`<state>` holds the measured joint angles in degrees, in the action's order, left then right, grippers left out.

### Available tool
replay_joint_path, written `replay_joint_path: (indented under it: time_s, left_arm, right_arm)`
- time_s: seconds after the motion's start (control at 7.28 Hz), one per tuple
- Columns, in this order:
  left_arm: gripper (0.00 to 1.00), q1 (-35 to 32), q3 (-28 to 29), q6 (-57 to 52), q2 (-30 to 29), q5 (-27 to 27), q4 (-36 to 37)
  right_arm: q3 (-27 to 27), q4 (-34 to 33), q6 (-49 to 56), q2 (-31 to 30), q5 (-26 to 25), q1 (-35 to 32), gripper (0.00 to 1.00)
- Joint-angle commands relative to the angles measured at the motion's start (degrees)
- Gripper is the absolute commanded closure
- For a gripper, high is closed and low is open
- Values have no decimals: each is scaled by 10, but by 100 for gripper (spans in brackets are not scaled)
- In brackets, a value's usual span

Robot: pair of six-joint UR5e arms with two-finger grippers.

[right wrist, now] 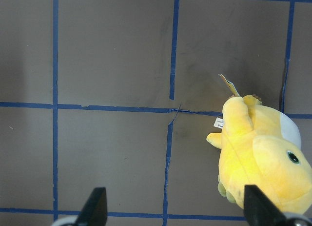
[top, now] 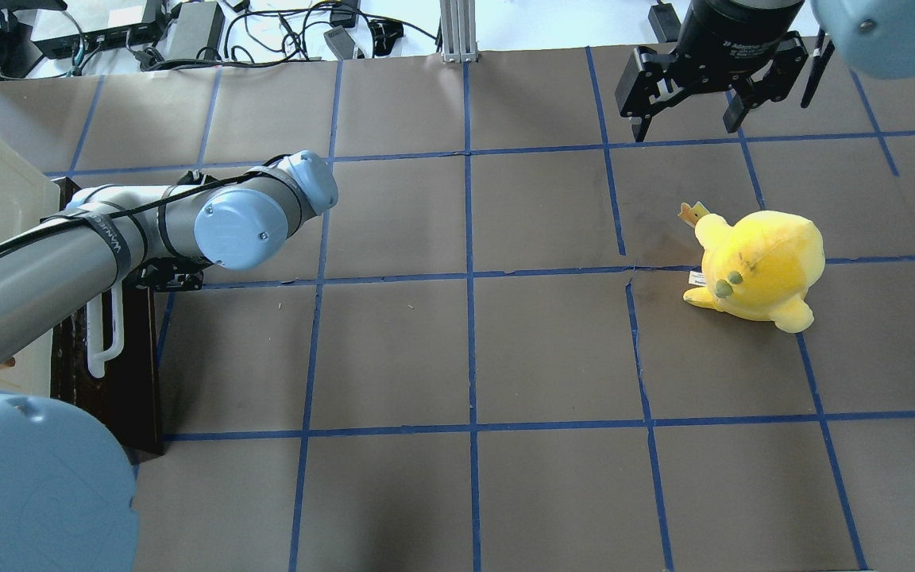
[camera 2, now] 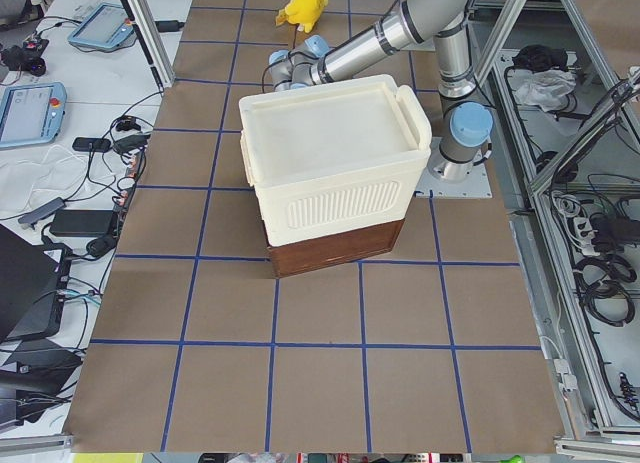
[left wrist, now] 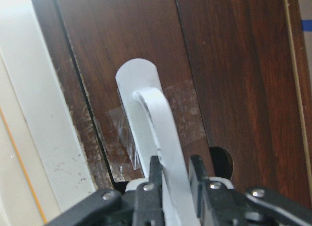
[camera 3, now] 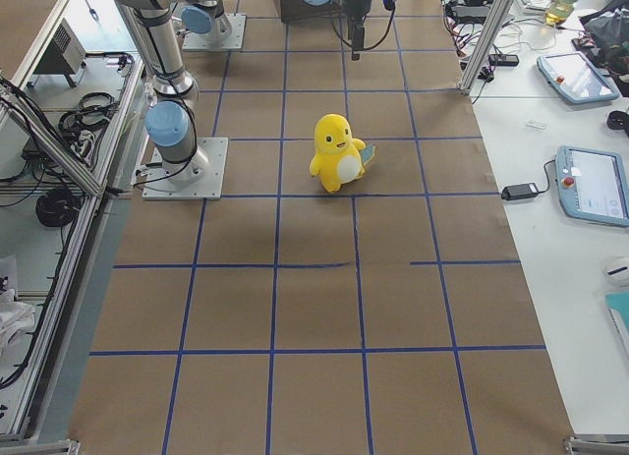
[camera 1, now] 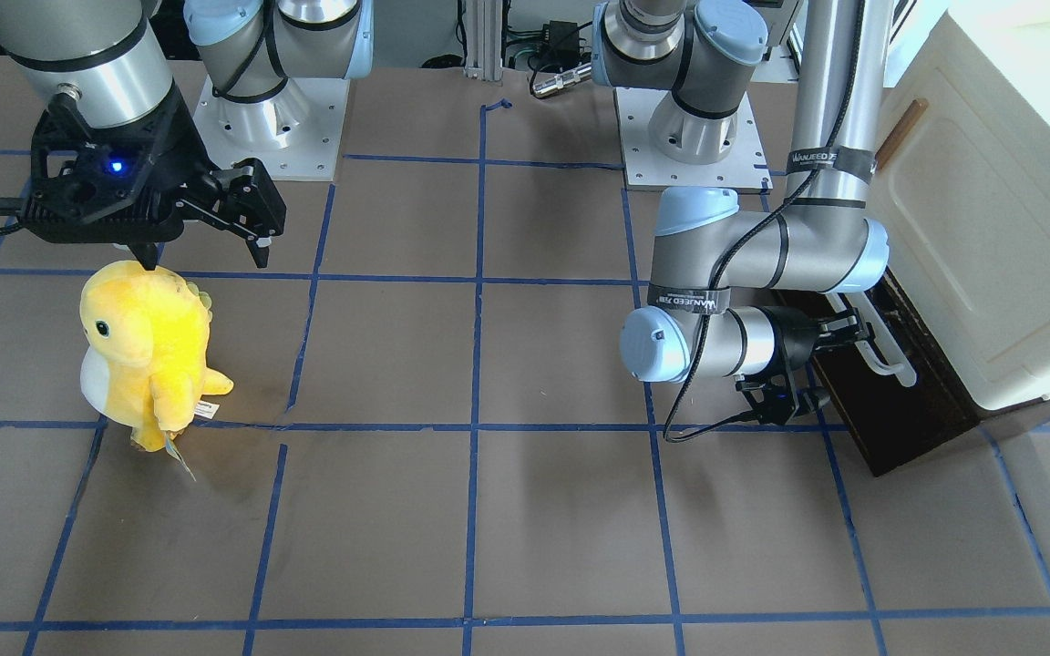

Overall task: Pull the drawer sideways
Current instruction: 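Pull the drawer outward by its handle with the left gripper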

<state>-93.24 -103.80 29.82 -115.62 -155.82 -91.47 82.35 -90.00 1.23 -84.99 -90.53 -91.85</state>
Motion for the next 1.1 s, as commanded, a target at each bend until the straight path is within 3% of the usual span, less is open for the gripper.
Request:
replay_joint_path:
  time_s: [0.0, 0.96]
  left_arm:
    - [72, -16, 2, 0, 0, 8, 1]
    - [72, -56, 21, -2, 0, 38, 2]
  right_arm:
    - [0, 0, 0, 0, 0, 0, 0]
    - [0, 0, 0, 0, 0, 0, 0]
